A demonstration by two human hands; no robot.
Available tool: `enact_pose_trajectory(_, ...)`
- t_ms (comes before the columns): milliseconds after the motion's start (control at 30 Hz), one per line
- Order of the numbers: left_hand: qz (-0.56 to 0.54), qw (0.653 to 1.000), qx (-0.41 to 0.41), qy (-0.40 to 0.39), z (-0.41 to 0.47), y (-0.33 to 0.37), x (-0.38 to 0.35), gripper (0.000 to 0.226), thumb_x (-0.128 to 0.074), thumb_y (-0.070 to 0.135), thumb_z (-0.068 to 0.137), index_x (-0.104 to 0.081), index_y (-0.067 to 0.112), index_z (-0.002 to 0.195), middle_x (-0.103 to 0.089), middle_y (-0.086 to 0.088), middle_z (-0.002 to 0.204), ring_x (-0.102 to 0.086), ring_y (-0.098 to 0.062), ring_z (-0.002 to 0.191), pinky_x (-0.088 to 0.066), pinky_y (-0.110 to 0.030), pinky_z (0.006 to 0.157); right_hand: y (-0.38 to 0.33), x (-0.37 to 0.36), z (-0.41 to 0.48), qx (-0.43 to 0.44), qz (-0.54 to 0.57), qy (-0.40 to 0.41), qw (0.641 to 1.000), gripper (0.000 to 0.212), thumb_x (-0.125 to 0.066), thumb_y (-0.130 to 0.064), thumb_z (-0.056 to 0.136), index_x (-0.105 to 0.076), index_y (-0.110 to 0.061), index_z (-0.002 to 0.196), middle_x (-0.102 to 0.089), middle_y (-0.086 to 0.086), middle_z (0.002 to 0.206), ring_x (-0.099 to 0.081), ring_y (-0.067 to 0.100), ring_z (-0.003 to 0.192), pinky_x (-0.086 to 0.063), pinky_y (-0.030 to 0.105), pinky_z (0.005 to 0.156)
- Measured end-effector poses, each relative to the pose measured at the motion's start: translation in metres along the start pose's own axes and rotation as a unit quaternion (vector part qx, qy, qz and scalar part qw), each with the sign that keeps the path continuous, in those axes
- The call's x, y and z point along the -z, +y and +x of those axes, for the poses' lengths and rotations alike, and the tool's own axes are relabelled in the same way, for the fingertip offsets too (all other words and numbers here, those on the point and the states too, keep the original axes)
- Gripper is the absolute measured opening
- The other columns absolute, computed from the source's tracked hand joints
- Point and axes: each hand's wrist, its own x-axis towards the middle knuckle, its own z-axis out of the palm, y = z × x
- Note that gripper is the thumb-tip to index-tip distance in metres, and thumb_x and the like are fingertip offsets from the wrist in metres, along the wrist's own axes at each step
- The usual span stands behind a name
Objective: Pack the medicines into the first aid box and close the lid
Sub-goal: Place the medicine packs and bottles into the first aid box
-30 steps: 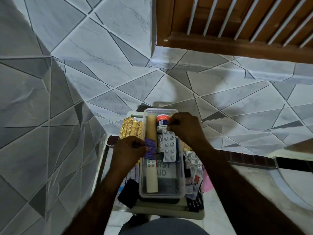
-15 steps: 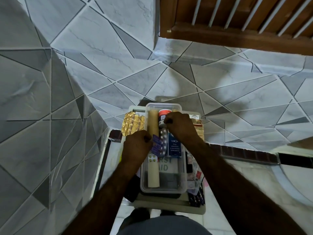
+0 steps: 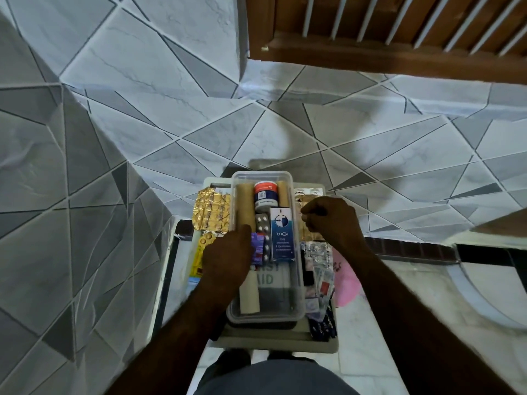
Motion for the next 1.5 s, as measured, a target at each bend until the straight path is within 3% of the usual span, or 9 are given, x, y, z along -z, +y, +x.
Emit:
enact_pose_trajectory(200,0.107,0.992,-0.013,-0.060,0.002,0.004,0.004,0.044,-0.045,0.038,0.097,-0.041,0.021,0.137,-0.060,-0.008,0.124,-0.063,-0.027,0.108,-0.051,-0.039,0.085,0.031,0.009,-0.013,-0.035,-0.024,0.002,0.999,0.008,-0.071,-0.013,0.082,-0.073,-0.016,0.089,-0.072,0.001,0.086,-0.069,0.014,0.072,-0.053,0.021,0.067)
enact_pose_trajectory(400,0.115,0.990,-0.028,-0.075,-0.003,0.003,0.007,0.046,-0.044,0.037,0.098,-0.039,0.019,0.140,-0.059,-0.008,0.127,-0.062,-0.026,0.110,-0.051,-0.038,0.086,0.049,0.002,-0.037,-0.056,-0.087,-0.059,0.993,0.005,-0.070,-0.020,0.083,-0.068,-0.017,0.084,-0.068,-0.002,0.077,-0.066,0.010,0.066,-0.058,0.032,0.074)
enact_pose_trajectory(500,-0.032,0.999,-0.018,0.008,-0.004,-0.006,0.009,0.044,-0.044,0.040,0.098,-0.046,0.023,0.139,-0.063,-0.006,0.125,-0.063,-0.022,0.105,-0.050,-0.035,0.084,0.055,-0.010,-0.052,-0.060,-0.107,-0.106,0.987,0.010,-0.072,-0.023,0.082,-0.064,-0.019,0.080,-0.068,-0.004,0.074,-0.066,0.008,0.060,-0.058,0.031,0.070)
enact_pose_trajectory(600,-0.214,0.966,0.035,0.142,-0.008,-0.025,0.014,0.024,-0.055,0.034,0.095,-0.065,0.022,0.113,-0.071,0.000,0.095,-0.062,-0.006,0.071,-0.044,-0.016,0.064,0.060,-0.018,-0.063,-0.061,-0.112,-0.101,0.987,0.009,-0.069,-0.024,0.084,-0.064,-0.020,0.078,-0.068,-0.003,0.071,-0.067,0.009,0.059,-0.059,0.033,0.069)
enact_pose_trajectory(667,-0.254,0.947,0.099,0.169,-0.012,-0.046,0.016,0.014,-0.057,0.032,0.093,-0.067,0.023,0.099,-0.070,0.003,0.086,-0.061,-0.002,0.065,-0.045,-0.017,0.060,0.061,-0.020,-0.066,-0.054,-0.120,-0.084,0.988,0.009,-0.066,-0.025,0.085,-0.065,-0.020,0.079,-0.069,-0.005,0.072,-0.066,0.009,0.063,-0.058,0.034,0.071)
enact_pose_trajectory(833,-0.238,0.945,0.224,0.015,-0.032,-0.095,0.004,0.011,-0.062,0.027,0.090,-0.070,0.020,0.093,-0.074,-0.003,0.089,-0.068,-0.017,0.074,-0.057,-0.039,0.079,0.059,-0.023,-0.070,-0.070,-0.103,-0.087,0.988,0.019,-0.059,-0.035,0.090,-0.066,-0.020,0.081,-0.068,-0.006,0.071,-0.067,0.007,0.061,-0.057,0.031,0.069)
enact_pose_trajectory(933,-0.239,0.938,0.248,-0.021,-0.047,-0.103,-0.005,0.015,-0.071,0.026,0.084,-0.071,0.018,0.097,-0.074,-0.003,0.095,-0.066,-0.015,0.080,-0.055,-0.034,0.076,0.059,-0.024,-0.071,-0.093,-0.069,-0.096,0.989,0.012,-0.069,-0.032,0.085,-0.065,-0.021,0.084,-0.068,-0.008,0.072,-0.066,0.005,0.057,-0.052,0.020,0.060)
enact_pose_trajectory(1167,-0.210,0.930,0.293,-0.068,-0.068,-0.093,-0.018,0.048,-0.084,0.037,0.068,-0.057,0.019,0.102,-0.068,-0.002,0.092,-0.063,-0.013,0.074,-0.041,-0.022,0.053,0.059,-0.027,-0.069,-0.114,-0.048,-0.099,0.987,0.009,-0.073,-0.020,0.081,-0.067,-0.020,0.087,-0.071,-0.004,0.074,-0.069,0.009,0.057,-0.054,0.020,0.058)
enact_pose_trajectory(1500,-0.256,0.914,0.313,-0.029,-0.070,-0.091,-0.015,0.027,-0.081,0.024,0.074,-0.061,0.019,0.091,-0.066,-0.001,0.082,-0.059,-0.003,0.058,-0.043,-0.020,0.052,0.052,-0.019,-0.072,-0.087,-0.046,-0.076,0.992,0.023,-0.072,-0.020,0.081,-0.060,-0.037,0.070,-0.070,-0.007,0.073,-0.068,0.011,0.064,-0.054,0.027,0.068)
